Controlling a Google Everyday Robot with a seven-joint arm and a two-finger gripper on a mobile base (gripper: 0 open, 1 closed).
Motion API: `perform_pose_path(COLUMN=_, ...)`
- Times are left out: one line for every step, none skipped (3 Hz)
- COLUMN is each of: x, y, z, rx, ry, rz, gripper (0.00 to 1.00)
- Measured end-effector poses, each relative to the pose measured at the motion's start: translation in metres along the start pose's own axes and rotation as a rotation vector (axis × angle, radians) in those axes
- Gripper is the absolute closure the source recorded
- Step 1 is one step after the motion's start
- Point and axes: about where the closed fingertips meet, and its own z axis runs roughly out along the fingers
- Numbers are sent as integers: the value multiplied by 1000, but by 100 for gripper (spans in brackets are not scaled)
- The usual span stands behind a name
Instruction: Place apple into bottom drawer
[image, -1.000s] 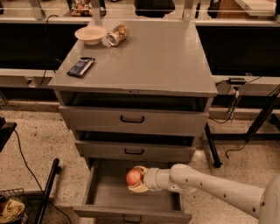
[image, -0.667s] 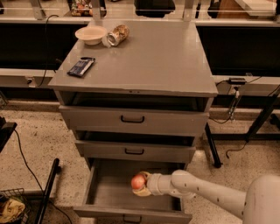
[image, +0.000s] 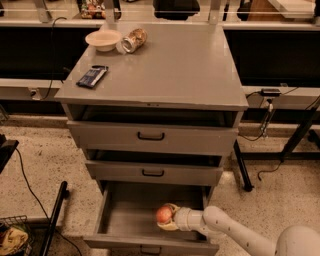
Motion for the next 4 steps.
perform_pose_path(x=15, y=-4, z=4, rx=18, ry=26, rz=15, gripper=59)
perform_pose_path(x=26, y=-23, z=6, rx=131, ry=56, rz=99, gripper=36)
perform_pose_path(x=29, y=-32, z=6, rx=167, ry=68, rz=99, gripper=12)
perform_pose_path(x=28, y=-30, z=8, rx=163, ry=67, rz=100, gripper=0)
